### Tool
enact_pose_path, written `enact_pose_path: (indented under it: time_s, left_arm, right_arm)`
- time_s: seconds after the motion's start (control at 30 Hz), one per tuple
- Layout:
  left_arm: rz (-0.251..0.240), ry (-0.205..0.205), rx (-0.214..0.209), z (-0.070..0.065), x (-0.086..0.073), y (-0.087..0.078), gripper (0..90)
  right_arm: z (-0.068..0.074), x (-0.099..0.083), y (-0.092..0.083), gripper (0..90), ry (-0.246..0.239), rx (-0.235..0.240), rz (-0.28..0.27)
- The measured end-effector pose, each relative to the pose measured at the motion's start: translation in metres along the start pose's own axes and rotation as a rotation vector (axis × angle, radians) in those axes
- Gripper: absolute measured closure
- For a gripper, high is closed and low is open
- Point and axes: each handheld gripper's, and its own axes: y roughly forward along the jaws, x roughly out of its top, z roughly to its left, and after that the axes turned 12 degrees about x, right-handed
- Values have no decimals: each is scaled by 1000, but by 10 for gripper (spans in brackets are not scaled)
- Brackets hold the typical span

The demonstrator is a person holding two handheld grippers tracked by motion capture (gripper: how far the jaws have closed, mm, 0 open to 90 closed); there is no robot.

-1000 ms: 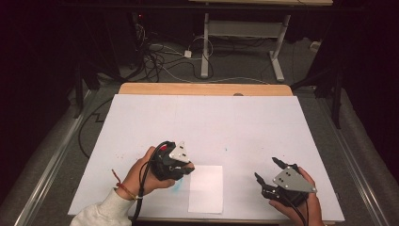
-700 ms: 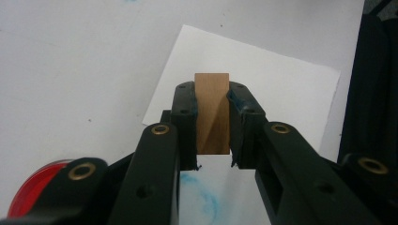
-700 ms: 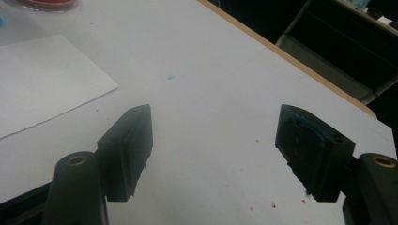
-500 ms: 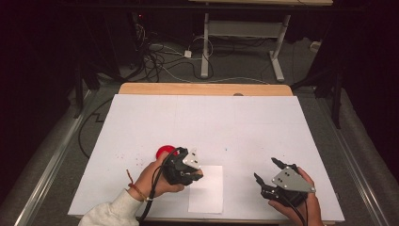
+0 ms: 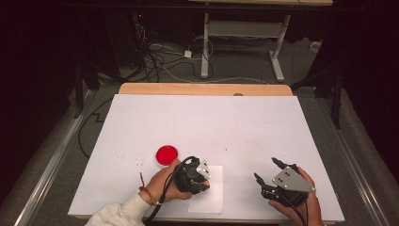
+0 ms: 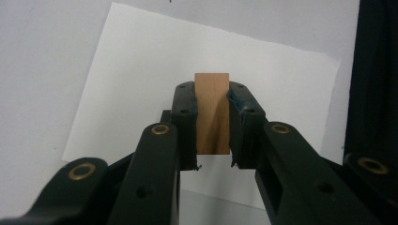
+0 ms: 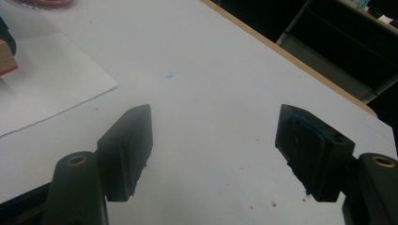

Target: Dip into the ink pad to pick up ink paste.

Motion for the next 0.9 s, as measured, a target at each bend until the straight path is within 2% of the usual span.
enact_pose_path:
  time_s: [0.07,0.13,0.27,0.53,0.7,0.9]
  left_arm:
    - [12,0,14,-1,0,5,734]
    - [16,3,6,-2,0,10,734]
    - [23,-10,3,-1,0,11,735]
    - [75,-4,3,-1,7,12,736]
    - [78,-7,-15,1,7,13,737]
    - [83,-2,-4,0,7,13,737]
  right_arm:
    - [0,0,0,288,2,0,4]
    - [1,0,0,288,1,1,5]
    - [0,0,0,288,0,-1,3]
    - [1,1,1,287,-2,2,5]
    - [2,1,2,287,-1,1,5]
    - [2,1,2,287,-1,0,6]
